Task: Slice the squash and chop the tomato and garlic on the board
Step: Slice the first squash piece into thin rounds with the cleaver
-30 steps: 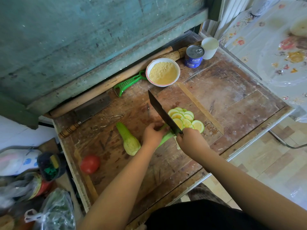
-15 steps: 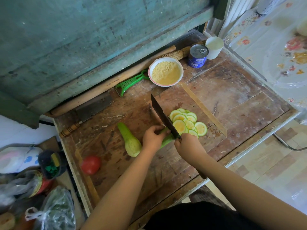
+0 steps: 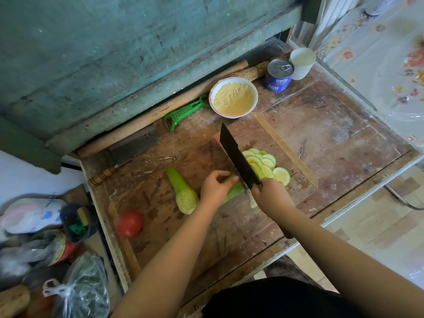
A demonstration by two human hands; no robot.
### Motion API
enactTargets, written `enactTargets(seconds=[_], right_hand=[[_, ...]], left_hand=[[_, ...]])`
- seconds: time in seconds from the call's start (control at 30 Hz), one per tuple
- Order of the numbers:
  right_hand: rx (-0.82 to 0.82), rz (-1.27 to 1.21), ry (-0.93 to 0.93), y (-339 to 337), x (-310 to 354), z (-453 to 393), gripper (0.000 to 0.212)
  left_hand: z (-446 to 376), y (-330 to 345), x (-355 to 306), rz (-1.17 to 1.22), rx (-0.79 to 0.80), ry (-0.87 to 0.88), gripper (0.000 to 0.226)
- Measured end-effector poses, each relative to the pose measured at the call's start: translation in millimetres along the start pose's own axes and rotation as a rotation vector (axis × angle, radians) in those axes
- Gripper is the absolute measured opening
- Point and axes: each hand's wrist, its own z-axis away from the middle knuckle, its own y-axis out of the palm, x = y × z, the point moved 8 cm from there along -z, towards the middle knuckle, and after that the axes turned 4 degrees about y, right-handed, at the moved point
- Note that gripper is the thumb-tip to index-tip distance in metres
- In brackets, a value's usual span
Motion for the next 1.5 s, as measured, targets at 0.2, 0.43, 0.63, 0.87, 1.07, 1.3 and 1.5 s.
enactTargets(seconds=[0.2,0.43,0.63,0.87,1.07,1.3,1.5], right_hand=[[-0.027,0.038,-0.081,-11.6,11.4,21.4,0.037],[-0.025,0.031,-0.086,-15.2,17.2,37.6,0.035],[-0.027,0.043,-0.091,-14.0,18.0,46.2,0.036],[-0.051,0.067,-0.076,-10.7,14.2,51.2,0.038],[-0.050,0.073,-0.068,-9.0,12.4,51.6,0.038],[-0.061,0.111,-0.054,-6.8,14.3,47.6,0.039],[-0.039,0.110,-0.039,-3.9,11.7,42.1,0.038]], left_hand=[[0.7,0.9,0.9,0.041,0.013,-0.051,0.022],[0.4,-1.2,4.2,0.047,0.072,-0.104,0.031],[2.1,-2.1,2.3,0.042,0.094,-0.098,0.033],[2.3,-1.4,6.0,0.057,0.099,-0.104,0.037],[1.3,-1.3,6.4,0.071,0.078,-0.090,0.035],[1.1,-0.6,7.4,0.092,0.068,-0.101,0.029],[0.9,-1.4,9.1,0.086,0.053,-0.107,0.030]])
